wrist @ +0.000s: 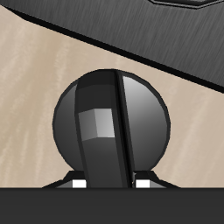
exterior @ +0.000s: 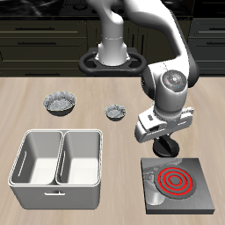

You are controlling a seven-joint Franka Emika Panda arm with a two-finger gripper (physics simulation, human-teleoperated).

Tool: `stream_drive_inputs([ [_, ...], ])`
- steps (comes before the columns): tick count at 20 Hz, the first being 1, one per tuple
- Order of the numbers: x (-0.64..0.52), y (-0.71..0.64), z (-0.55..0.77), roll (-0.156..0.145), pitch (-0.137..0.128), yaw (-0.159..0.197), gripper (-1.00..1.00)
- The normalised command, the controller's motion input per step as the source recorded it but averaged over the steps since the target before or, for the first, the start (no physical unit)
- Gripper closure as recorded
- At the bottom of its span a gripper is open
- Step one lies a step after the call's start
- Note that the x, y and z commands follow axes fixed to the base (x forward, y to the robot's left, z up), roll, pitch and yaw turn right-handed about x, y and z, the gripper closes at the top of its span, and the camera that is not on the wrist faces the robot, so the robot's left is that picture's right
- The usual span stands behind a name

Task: Turn off the flat stove and place the largest bowl on it

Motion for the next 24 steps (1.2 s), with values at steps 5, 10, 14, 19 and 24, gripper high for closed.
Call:
stream_drive_inputs([
  [5,0.04,-0.04,0.24,0.003,-0.046,-0.108,1.00],
  [10,0.02,-0.03,0.22,-0.009,-0.024,-0.102,1.00],
  [14,0.00,0.02,0.06,0.005,-0.003,-0.046,1.00],
  [19,0.01,-0.01,0.15,0.008,-0.016,-0.078,1.00],
  [24,0.01,-0.02,0.14,0.003,-0.023,-0.069,1.00],
])
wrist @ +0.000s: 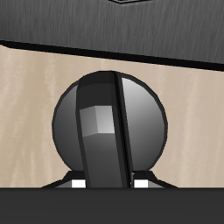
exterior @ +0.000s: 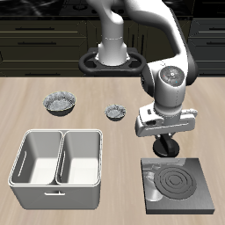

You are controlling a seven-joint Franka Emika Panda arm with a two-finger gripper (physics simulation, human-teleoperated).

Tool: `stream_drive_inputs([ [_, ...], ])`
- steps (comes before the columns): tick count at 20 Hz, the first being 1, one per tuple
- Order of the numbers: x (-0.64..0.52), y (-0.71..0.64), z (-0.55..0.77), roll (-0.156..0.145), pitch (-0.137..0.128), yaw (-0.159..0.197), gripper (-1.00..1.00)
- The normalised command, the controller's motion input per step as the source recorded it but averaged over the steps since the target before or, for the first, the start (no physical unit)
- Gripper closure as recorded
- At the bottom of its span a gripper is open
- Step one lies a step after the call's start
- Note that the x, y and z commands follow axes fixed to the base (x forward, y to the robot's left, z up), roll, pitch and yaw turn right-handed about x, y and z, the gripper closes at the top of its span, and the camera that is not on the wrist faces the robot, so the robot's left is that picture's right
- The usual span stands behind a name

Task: Turn off the flat stove and place the largest bowl on it

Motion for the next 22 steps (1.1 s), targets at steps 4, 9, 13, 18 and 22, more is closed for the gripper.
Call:
stream_drive_inputs([
  [4,-0.01,-0.02,0.05,0.003,-0.003,-0.048,1.00],
  [9,0.04,0.03,0.03,0.011,-0.003,-0.058,1.00],
  [13,0.00,0.04,0.02,0.014,-0.009,-0.043,1.00],
  [18,0.04,-0.01,0.05,-0.002,0.001,-0.059,1.00],
  [22,-0.02,0.03,0.03,0.003,-0.002,-0.046,1.00],
])
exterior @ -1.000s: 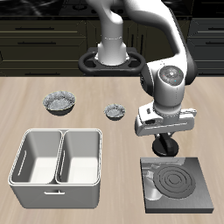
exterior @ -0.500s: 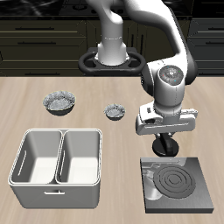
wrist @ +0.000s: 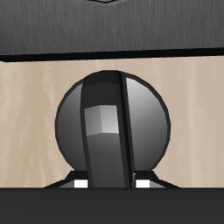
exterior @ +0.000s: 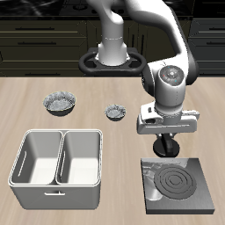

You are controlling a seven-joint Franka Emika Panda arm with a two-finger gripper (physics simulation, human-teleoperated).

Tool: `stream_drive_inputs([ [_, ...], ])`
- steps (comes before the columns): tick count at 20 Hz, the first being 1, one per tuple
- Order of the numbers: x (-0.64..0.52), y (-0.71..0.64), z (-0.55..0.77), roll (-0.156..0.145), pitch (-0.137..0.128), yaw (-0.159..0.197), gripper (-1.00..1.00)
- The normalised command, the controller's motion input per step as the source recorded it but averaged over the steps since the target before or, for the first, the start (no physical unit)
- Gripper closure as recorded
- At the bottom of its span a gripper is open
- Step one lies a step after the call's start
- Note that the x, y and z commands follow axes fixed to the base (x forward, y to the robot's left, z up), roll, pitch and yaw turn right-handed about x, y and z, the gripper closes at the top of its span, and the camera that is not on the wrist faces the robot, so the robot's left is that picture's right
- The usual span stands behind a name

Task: Turn off the flat stove and place the largest bowl on it

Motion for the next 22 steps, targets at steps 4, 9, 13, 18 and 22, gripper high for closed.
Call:
stream_drive_inputs([
  [4,0.03,0.03,0.02,0.010,0.004,-0.055,1.00],
  [9,0.04,-0.02,0.05,0.000,0.001,-0.053,1.00],
  [13,0.05,0.02,0.04,0.009,0.003,-0.062,1.00],
  [18,0.05,0.02,0.02,0.004,-0.003,-0.044,1.00],
  [22,0.03,0.01,0.00,0.009,0.006,-0.051,1.00],
])
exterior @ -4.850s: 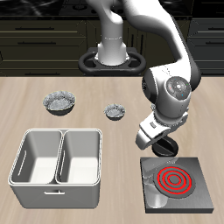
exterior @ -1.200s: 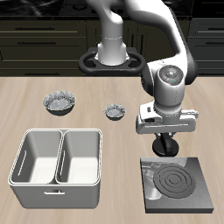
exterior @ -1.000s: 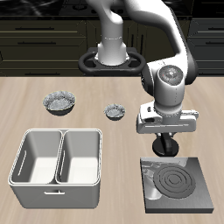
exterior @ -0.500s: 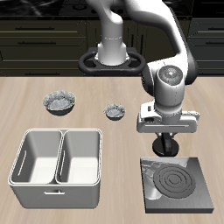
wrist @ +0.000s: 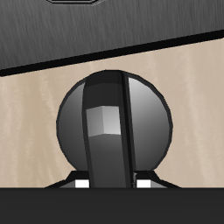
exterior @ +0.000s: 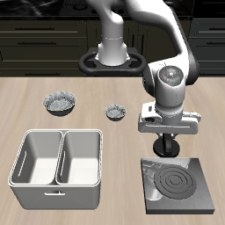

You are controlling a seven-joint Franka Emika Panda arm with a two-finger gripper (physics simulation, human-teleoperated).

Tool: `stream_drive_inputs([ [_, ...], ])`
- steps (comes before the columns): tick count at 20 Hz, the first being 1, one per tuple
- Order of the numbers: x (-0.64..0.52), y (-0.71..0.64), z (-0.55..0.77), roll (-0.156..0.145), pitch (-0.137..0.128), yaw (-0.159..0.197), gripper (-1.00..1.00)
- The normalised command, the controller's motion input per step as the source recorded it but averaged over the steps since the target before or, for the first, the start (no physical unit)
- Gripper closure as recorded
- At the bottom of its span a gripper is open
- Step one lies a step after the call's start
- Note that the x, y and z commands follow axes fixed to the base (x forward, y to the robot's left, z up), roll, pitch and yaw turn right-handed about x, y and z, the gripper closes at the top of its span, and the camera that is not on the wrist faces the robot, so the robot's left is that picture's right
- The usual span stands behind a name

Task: Turn off the flat stove and place the largest bowl on it

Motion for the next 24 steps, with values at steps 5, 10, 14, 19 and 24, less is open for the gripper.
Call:
stream_drive_inputs([
  [5,0.05,0.01,0.04,0.004,-0.003,-0.059,1.00],
  [10,0.07,-0.02,0.07,0.012,-0.010,-0.085,1.00],
  [14,-0.02,0.02,0.10,0.018,-0.022,-0.071,1.00],
  [19,0.04,0.03,-0.01,0.010,0.014,-0.042,1.00],
  [24,0.01,0.04,0.03,0.021,0.009,-0.073,1.00],
])
